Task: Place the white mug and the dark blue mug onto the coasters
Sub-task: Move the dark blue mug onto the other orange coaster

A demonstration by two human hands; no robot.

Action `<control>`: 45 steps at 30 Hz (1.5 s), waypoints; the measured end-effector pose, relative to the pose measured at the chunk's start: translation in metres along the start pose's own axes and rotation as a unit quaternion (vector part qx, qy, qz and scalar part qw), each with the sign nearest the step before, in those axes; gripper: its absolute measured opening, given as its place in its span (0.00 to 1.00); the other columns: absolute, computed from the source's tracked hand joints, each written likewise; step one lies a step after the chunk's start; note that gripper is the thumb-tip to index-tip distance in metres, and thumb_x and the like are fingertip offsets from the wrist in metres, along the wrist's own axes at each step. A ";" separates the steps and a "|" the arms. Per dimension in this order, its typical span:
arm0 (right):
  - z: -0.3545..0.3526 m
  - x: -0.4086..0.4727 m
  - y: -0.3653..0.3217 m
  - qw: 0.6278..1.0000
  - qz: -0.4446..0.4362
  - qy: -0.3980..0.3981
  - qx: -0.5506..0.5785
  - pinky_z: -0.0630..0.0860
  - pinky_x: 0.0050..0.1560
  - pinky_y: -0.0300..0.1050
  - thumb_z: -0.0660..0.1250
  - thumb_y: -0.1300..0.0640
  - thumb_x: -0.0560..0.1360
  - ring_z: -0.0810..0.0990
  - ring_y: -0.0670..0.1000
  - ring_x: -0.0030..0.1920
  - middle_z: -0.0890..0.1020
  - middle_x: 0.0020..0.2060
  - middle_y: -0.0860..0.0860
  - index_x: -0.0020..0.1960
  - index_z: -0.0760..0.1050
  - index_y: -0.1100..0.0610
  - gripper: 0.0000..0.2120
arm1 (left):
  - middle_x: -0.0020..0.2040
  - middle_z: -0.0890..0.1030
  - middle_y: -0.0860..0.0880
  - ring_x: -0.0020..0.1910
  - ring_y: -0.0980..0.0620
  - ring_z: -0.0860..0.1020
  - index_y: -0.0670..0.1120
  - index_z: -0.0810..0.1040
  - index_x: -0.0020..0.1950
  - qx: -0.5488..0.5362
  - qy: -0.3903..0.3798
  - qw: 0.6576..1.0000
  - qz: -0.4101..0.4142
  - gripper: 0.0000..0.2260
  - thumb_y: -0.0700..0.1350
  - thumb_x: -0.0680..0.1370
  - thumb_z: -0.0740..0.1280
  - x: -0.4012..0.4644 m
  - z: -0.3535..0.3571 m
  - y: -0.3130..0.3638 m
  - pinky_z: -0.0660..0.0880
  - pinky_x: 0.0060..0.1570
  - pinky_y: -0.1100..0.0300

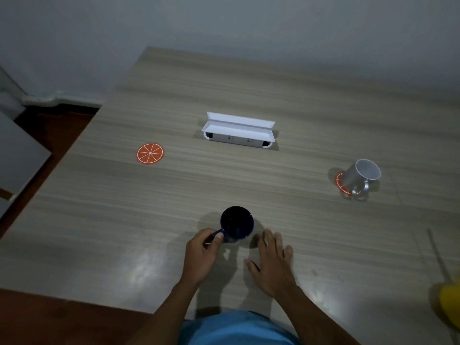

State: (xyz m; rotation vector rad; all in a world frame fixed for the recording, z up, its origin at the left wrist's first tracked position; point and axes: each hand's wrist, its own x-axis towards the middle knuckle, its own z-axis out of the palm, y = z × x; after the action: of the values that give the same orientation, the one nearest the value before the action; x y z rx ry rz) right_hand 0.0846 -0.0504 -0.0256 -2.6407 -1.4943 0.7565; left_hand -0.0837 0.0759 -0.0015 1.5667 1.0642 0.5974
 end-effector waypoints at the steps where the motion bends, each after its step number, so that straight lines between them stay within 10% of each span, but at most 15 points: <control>1: -0.001 0.003 -0.008 1.000 -0.007 -0.003 -0.003 0.44 0.79 0.68 0.53 0.35 0.80 0.38 0.61 0.83 0.45 0.84 0.55 0.83 0.50 0.53 0.37 | 0.43 0.85 0.49 0.44 0.53 0.82 0.49 0.84 0.48 -0.005 0.013 1.000 -0.004 0.06 0.44 0.82 0.67 0.002 -0.006 -0.002 0.78 0.46 0.56; 7: -0.002 0.028 -0.063 0.999 -0.034 -0.026 -0.029 0.44 0.79 0.68 0.53 0.34 0.80 0.38 0.59 0.83 0.44 0.84 0.54 0.83 0.46 0.49 0.38 | 0.44 0.86 0.45 0.46 0.46 0.84 0.49 0.84 0.48 -0.064 0.109 0.991 -0.054 0.06 0.46 0.82 0.68 0.017 -0.055 -0.013 0.82 0.52 0.40; 18: 0.006 0.089 -0.168 0.996 -0.019 -0.078 -0.031 0.37 0.73 0.79 0.52 0.24 0.74 0.27 0.65 0.79 0.29 0.81 0.52 0.81 0.32 0.43 0.47 | 0.45 0.87 0.51 0.48 0.51 0.86 0.47 0.84 0.48 -0.118 0.200 0.967 -0.100 0.07 0.46 0.82 0.68 0.079 -0.151 -0.020 0.83 0.54 0.45; 37: 0.014 0.099 -0.165 0.994 -0.001 -0.109 -0.002 0.28 0.71 0.77 0.47 0.20 0.71 0.19 0.61 0.75 0.22 0.77 0.47 0.78 0.26 0.38 0.48 | 0.45 0.87 0.49 0.51 0.52 0.86 0.43 0.84 0.53 -0.191 0.278 0.935 -0.107 0.09 0.47 0.82 0.67 0.225 -0.176 -0.009 0.83 0.52 0.48; 45: 0.016 0.100 -0.165 0.995 -0.002 -0.103 -0.018 0.30 0.71 0.77 0.47 0.20 0.71 0.20 0.62 0.76 0.23 0.78 0.49 0.79 0.27 0.39 0.48 | 0.41 0.87 0.54 0.48 0.49 0.86 0.56 0.84 0.39 -0.157 0.288 0.939 -0.101 0.10 0.51 0.79 0.68 0.247 -0.183 -0.013 0.83 0.54 0.42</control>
State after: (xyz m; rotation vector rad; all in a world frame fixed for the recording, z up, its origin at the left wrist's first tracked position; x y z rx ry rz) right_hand -0.0118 0.1165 -0.0396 -2.6551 -1.5707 1.0390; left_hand -0.1228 0.3812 -0.0022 1.0032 1.4570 1.0642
